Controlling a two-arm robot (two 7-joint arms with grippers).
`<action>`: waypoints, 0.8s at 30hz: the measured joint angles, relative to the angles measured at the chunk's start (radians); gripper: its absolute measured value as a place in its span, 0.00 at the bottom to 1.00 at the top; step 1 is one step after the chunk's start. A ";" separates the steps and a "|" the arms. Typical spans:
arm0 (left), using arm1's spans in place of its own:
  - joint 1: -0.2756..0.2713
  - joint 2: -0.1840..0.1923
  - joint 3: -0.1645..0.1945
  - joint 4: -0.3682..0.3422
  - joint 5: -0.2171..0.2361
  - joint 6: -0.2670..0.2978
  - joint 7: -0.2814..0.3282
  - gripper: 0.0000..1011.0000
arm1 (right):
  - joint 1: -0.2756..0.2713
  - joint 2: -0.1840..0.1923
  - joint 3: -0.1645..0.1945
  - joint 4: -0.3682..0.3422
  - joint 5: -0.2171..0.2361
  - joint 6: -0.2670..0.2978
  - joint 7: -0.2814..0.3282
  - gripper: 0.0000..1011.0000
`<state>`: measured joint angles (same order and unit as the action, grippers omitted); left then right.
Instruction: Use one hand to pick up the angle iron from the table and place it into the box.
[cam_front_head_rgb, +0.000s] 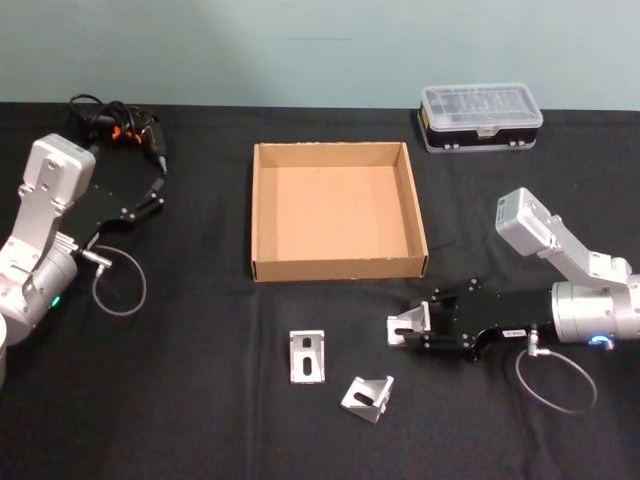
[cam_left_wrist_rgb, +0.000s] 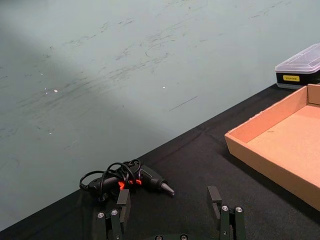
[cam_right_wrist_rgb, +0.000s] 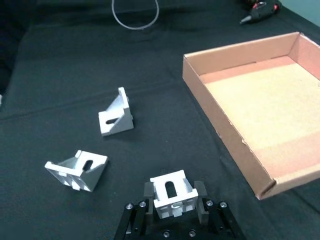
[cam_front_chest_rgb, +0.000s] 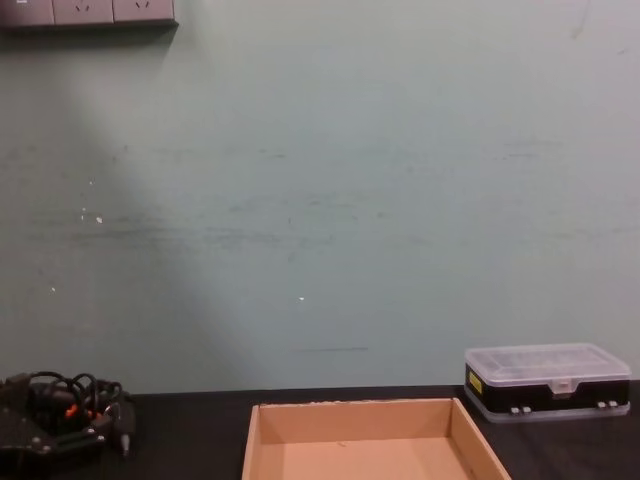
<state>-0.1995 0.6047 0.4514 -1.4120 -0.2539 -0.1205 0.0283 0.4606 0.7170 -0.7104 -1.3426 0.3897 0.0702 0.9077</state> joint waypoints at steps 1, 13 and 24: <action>0.000 0.000 0.000 0.000 0.000 0.000 0.000 0.99 | -0.001 0.000 0.001 -0.004 0.002 0.000 0.000 0.48; 0.000 0.000 0.000 0.000 0.000 0.000 0.000 0.99 | -0.022 0.023 0.064 -0.097 0.098 -0.006 -0.007 0.48; 0.000 0.000 0.000 0.000 0.000 0.000 0.000 0.99 | -0.015 -0.026 0.127 -0.095 0.099 -0.048 -0.148 0.48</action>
<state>-0.1995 0.6047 0.4514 -1.4119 -0.2538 -0.1205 0.0283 0.4457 0.6910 -0.5836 -1.4374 0.4888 0.0218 0.7600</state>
